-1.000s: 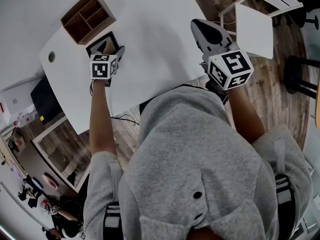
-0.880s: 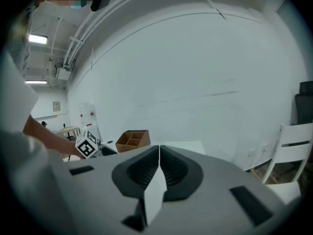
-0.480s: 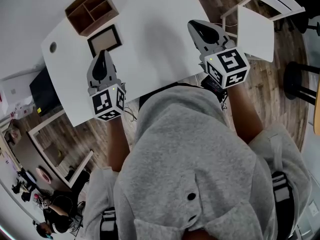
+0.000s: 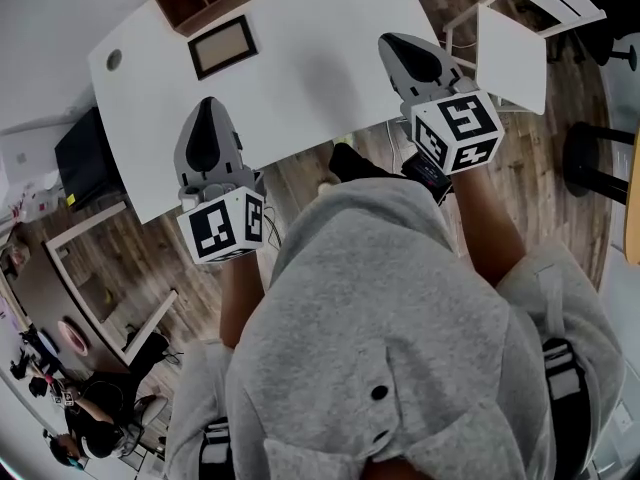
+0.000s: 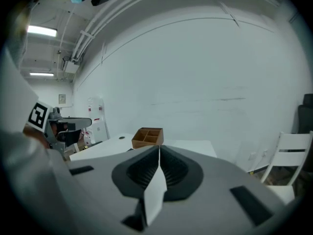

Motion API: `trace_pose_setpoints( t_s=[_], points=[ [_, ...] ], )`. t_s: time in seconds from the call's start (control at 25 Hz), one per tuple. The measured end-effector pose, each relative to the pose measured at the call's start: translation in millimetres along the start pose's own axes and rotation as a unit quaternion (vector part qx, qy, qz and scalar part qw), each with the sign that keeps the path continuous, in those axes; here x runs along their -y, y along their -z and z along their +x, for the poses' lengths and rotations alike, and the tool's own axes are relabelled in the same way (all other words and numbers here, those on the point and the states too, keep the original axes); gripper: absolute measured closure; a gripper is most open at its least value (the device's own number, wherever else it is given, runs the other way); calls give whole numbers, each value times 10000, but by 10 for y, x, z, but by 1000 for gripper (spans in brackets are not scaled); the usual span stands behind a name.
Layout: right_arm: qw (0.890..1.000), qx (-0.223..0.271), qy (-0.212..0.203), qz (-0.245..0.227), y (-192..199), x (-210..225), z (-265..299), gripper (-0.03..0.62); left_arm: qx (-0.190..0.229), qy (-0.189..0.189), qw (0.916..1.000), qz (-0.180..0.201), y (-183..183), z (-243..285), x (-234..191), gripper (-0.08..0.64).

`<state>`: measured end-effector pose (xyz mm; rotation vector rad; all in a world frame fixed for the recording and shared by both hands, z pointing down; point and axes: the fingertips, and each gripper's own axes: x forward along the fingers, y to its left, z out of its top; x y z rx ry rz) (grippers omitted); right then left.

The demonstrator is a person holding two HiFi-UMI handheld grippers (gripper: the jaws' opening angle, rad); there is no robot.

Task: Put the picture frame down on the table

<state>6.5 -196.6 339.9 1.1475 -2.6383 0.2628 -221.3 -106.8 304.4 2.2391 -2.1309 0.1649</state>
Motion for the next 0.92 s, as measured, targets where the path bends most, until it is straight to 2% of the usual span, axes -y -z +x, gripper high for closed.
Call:
trace_pose_setpoints(
  t_s=[0.32,0.48,0.68,0.92],
  points=[
    [10000,4,73,-31,154,-508,-410,565,95,0,9999,131,93,-735,47,534],
    [10000,48,79,-31,182,-669,-554,565,125,70,9999,83,114,-948,71,538],
    [9998,107,140,-33,218,-781,-709,564,208,-38,9998,32,118,-1136,21,538],
    [9998,115,151,-47,285,-870,-907,565,178,53,9997,163,159,-1321,113,538]
  ],
)
